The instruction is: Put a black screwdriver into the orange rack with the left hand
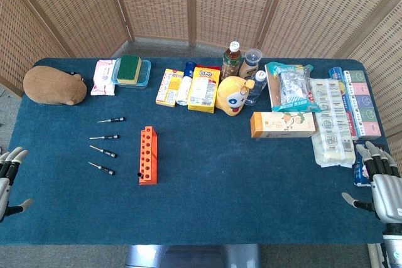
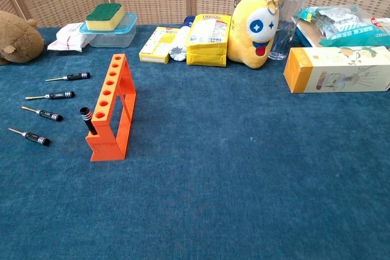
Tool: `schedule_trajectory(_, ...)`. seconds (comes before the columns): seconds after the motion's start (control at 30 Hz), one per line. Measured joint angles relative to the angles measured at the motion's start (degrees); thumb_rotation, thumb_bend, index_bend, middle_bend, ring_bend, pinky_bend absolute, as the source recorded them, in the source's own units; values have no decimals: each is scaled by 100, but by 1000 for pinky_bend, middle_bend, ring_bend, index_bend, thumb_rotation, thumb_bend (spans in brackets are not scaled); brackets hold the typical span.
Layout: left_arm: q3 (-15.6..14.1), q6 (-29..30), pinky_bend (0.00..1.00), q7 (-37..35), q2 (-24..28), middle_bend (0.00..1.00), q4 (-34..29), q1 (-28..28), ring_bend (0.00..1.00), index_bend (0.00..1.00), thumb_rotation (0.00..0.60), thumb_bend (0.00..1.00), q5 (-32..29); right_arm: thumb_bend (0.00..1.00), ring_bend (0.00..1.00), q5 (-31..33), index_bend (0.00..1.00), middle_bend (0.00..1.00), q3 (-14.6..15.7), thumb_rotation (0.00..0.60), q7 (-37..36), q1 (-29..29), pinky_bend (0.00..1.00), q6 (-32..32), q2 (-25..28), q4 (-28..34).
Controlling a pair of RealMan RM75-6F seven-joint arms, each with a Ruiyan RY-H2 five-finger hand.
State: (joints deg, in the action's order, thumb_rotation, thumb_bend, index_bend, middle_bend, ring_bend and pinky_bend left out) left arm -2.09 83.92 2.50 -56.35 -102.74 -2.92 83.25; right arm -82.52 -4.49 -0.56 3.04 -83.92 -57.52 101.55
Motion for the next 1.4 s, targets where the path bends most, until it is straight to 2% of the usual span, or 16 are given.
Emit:
schedule_trajectory(0.33, 15, -96, 11, -70, -45, 8, 24, -32, 2, 0, 600, 84, 86, 0, 60, -2, 0, 2, -8, 600, -12, -6, 0, -20, 12, 29)
schedule_trajectory(0.37, 22, -131, 11, -100, -64, 33, 33, -57, 15, 0, 600, 85, 104, 0, 60, 6, 0, 2, -9, 600, -6, -5, 0, -14, 10, 29)
schedule_trajectory(0.4, 28, -160, 19, -118, -78, 117, 38, -76, 67, 0, 600, 87, 115, 0, 60, 20, 0, 2, -10, 600, -1, -3, 0, -4, 8, 29)
schedule_trajectory(0.47, 38, -247, 151, -144, -103, 410, 44, -124, 289, 0, 600, 90, 123, 0, 60, 42, 0, 2, -11, 600, 4, 1, 0, 14, 2, 25)
schedule_trajectory(0.53, 52, -352, 534, -139, -121, 785, 37, -174, 629, 0, 600, 95, 96, 0, 61, 70, 0, 2, -13, 600, 10, 8, 0, 41, -5, 12)
schedule_trajectory(0.6, 83, -500, 806, -101, -162, 945, 25, -253, 804, 6, 600, 99, 26, 0, 62, 97, 0, 2, -14, 600, 12, 17, 0, 73, -10, -3)
schedule_trajectory(0.63, 98, -573, 868, -83, -188, 976, 22, -293, 846, 29, 600, 102, -8, 0, 62, 103, 0, 3, -15, 600, 7, 22, 0, 82, -12, -6)
schedule_trajectory(0.7, 129, -763, 934, -22, -265, 1000, 25, -399, 898, 99, 600, 112, -81, 0, 63, 94, 0, 3, -15, 600, -9, 23, 0, 82, -8, -5)
schedule_trajectory(0.83, 188, -1254, 992, 322, -532, 1000, 51, -676, 930, 217, 600, 158, -193, 0, 64, 40, 0, 3, -5, 600, -67, 2, 0, 37, 20, 19)
schedule_trajectory(1.03, 404, -1596, 1000, 1207, -1190, 1000, 108, -1073, 974, 356, 600, 202, -673, 0, 64, 40, 0, 3, -10, 600, -168, -9, 0, 27, 55, 17)
schedule_trajectory(1.4, 689, -1785, 1000, 2382, -2099, 1000, 266, -1553, 979, 374, 600, 221, -1597, 0, 67, 34, 0, 5, -13, 600, -354, -11, 0, 55, 119, 4)
